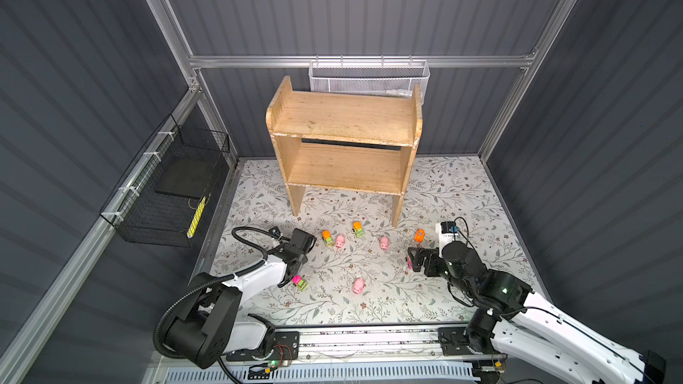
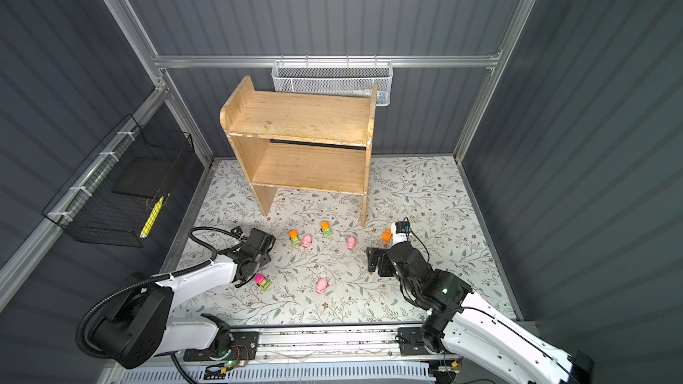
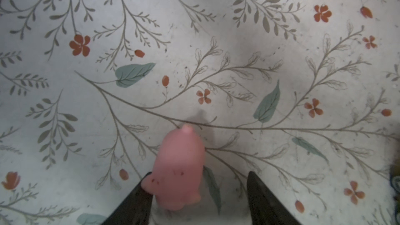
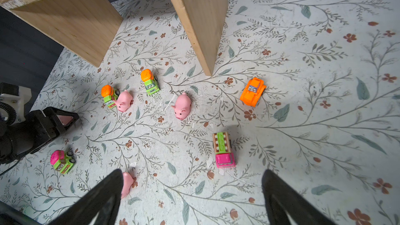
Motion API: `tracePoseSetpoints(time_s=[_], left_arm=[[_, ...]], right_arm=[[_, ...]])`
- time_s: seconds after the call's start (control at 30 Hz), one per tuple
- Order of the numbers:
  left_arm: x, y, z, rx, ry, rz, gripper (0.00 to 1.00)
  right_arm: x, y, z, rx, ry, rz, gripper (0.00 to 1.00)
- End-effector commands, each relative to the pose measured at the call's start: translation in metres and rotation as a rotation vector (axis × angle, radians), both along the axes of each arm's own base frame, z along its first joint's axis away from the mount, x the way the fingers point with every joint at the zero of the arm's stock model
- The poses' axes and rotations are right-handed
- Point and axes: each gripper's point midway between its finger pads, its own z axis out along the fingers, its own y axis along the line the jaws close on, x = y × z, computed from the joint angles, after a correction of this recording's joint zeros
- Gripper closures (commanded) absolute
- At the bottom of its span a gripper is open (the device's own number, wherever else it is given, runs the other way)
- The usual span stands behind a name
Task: Place and organize the plastic toys onto the shelf
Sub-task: 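Lower the left gripper around the pink pig and close on it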
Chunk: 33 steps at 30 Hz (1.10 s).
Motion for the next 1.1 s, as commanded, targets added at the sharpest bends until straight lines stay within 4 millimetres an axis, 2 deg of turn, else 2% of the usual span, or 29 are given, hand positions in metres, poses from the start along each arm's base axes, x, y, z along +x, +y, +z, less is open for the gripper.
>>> tracePoseSetpoints(time_s=[0.0,0.3,0.5,0.83,1.07], left_arm=[[0.010,-0.002,0.008,0.028,-0.009,-0.028,0.34],[0.011,-0.011,0.008,-0.018,-0.003,-0.052,0.34],[0.012,-0.011,0.005,0.014,0.012,-0.079,0.34],[0.017,-0.052,0.001,0.013,-0.012,-0.175,0.36],[0.014,-0.039,0.008,0.066,-0.037,-0.136,0.35]], right_arm=[[0.002,0.003,-0.001,0.001,0.003,-0.003,0.01],[0.003,0.005,0.000,0.011,-0.003,-0.001,0.01],[0.003,0.006,-0.001,0.013,0.002,0.006,0.01],[0.002,0.007,-0.003,0.010,0.017,0.007,0.01],[0.001,0.006,-0.002,0.010,0.012,0.007,0.01]])
